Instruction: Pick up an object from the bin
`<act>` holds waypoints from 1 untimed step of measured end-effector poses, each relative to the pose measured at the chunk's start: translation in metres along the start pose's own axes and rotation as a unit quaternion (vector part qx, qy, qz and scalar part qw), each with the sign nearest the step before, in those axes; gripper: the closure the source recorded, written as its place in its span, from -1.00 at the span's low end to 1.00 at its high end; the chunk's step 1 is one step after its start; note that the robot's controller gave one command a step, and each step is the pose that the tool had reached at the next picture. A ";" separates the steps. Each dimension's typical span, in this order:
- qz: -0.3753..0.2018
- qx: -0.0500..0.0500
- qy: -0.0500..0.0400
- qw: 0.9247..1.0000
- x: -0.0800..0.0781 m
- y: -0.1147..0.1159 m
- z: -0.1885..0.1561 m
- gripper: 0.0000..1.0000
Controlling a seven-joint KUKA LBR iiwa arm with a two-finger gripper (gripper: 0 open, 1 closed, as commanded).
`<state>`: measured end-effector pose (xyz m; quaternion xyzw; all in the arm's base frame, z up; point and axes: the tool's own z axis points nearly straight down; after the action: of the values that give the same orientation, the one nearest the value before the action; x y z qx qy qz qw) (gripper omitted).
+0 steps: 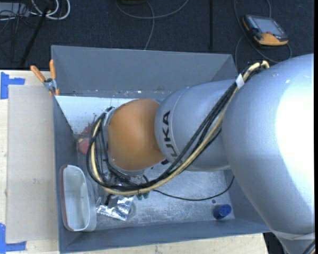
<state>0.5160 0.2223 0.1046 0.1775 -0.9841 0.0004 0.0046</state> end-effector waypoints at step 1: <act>-0.132 0.001 -0.008 0.991 0.009 -0.011 -0.120 1.00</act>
Offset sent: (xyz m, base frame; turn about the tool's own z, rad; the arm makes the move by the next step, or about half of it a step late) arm -0.0049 -0.0135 0.1168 -0.2660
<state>0.5126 0.2094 0.2242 0.3063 -0.9519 -0.0003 -0.0037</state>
